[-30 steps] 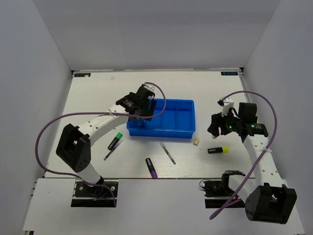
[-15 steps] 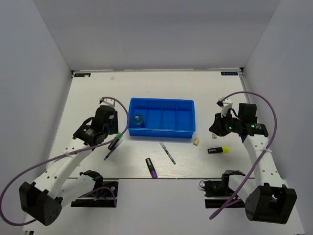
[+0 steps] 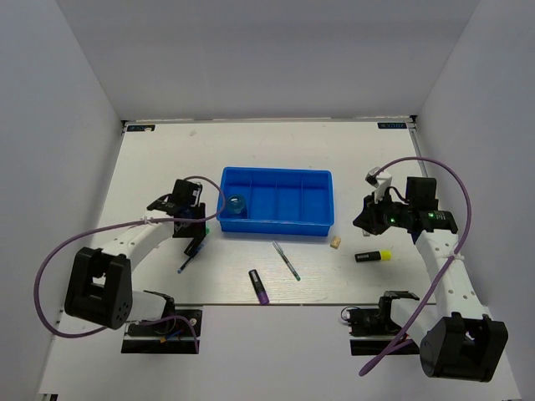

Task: Sort the stationery into containers
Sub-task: Pick up the pen from the center of the board.

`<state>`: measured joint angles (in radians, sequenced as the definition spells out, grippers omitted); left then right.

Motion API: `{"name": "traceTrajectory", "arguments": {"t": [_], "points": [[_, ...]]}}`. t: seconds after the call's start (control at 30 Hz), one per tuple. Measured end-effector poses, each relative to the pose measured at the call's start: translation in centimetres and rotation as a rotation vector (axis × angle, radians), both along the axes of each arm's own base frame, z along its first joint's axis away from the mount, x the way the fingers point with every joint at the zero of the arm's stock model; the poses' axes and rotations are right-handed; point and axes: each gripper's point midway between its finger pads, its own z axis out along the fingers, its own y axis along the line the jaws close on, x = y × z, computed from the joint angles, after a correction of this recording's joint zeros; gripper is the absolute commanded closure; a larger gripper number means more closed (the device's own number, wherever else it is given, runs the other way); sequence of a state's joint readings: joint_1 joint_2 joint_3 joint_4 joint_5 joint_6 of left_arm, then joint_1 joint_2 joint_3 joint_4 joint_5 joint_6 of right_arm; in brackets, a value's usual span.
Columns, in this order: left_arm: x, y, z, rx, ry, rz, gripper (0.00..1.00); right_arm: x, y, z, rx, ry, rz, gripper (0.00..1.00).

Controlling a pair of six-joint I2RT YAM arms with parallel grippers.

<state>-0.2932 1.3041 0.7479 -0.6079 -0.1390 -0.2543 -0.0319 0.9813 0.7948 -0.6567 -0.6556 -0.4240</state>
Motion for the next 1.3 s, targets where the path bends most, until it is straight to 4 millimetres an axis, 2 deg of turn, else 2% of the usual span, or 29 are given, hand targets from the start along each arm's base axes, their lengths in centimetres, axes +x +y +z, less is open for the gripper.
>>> {"name": "traceTrajectory", "arguments": {"t": [0.17, 0.5, 0.8, 1.0, 1.07, 1.17, 1.3], "points": [[0.7, -0.3, -1.4, -0.012, 0.022, -0.004, 0.44, 0.0, 0.0, -0.1, -0.002, -0.001, 0.003, 0.82], [1.3, -0.3, -2.7, 0.002, 0.035, -0.008, 0.47, -0.1, 0.0, -0.1, -0.002, -0.002, 0.004, 0.81], [1.6, 0.9, -3.1, 0.035, 0.033, 0.031, 0.58, -0.1, 0.0, 0.0, 0.0, -0.006, 0.005, 0.81], [1.7, 1.8, -3.2, 0.062, 0.032, 0.061, 0.57, -0.1, 0.0, 0.0, 0.0, -0.008, 0.005, 0.8], [1.8, 2.0, -3.2, 0.068, 0.032, 0.069, 0.5, -0.2, 0.0, 0.1, 0.0, -0.012, 0.005, 0.8], [1.9, 2.3, -3.4, 0.075, 0.039, 0.089, 0.48, -0.2, 0.0, 0.2, 0.0, -0.018, 0.005, 0.8], [2.0, 2.3, -3.4, 0.073, 0.038, 0.101, 0.58, -0.2, 0.1, 0.3, 0.002, -0.019, 0.007, 0.8]]}}
